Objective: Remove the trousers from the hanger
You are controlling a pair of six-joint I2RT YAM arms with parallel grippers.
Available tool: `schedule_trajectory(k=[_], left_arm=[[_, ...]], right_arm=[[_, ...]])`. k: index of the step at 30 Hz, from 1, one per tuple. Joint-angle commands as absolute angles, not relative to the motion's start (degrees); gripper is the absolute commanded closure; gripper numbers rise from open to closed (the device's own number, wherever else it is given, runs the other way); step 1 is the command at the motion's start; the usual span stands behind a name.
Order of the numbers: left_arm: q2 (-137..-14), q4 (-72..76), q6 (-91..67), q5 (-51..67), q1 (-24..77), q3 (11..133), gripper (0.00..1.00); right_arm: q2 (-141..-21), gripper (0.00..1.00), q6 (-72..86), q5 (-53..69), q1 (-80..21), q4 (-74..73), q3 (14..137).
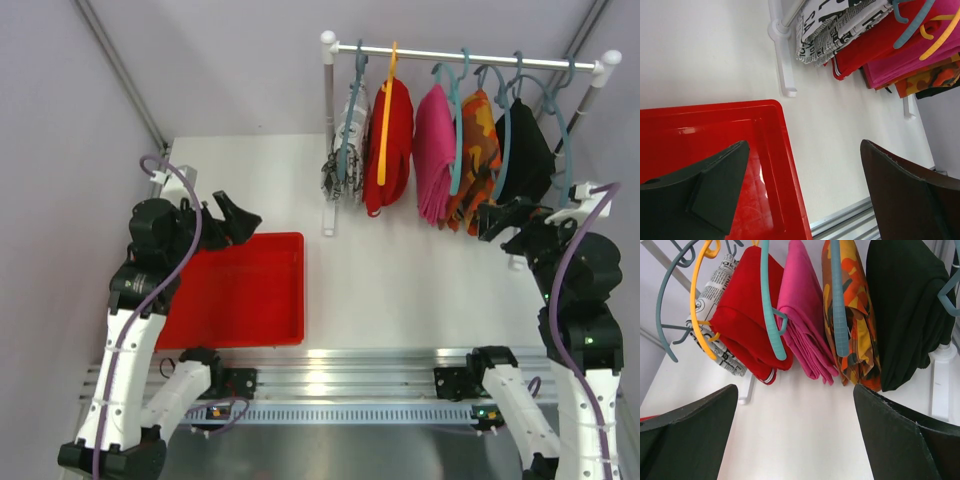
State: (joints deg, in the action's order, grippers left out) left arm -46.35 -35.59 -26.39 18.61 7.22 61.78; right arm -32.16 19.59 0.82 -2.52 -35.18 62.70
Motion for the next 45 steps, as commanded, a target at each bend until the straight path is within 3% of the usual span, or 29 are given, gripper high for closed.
schedule_trajectory(k=[1, 8, 18, 32, 37, 45], left_arm=[[-45.2, -30.0, -25.7, 18.3, 7.3, 61.8, 0.02], [-46.9, -28.7, -24.3, 18.5, 7.3, 65.2, 0.02], [-61.1, -20.1, -27.7, 21.3, 9.6, 75.1, 0.07], [-80.2, -10.4, -18.9, 7.2, 29.9, 91.3, 0.12], [-87.2, -12.5, -13.2, -3.9, 36.0, 97.6, 0.12], [-95.4, -14.4, -10.8, -17.0, 39.8, 104.9, 0.14]], right_arm=[[-32.8, 0.00, 18.7, 0.3, -3.0, -31.8, 63.2], [-33.7, 0.00, 18.3, 0.3, -3.0, -32.3, 62.8], [-33.6, 0.00, 18.9, -1.8, -3.0, -33.9, 62.7], [-32.2, 0.00, 17.8, -4.1, -3.0, -37.8, 62.4], [-32.3, 0.00, 16.4, -4.5, -3.0, -39.2, 62.6], [-32.0, 0.00, 14.0, -6.6, -3.0, -40.3, 62.6]])
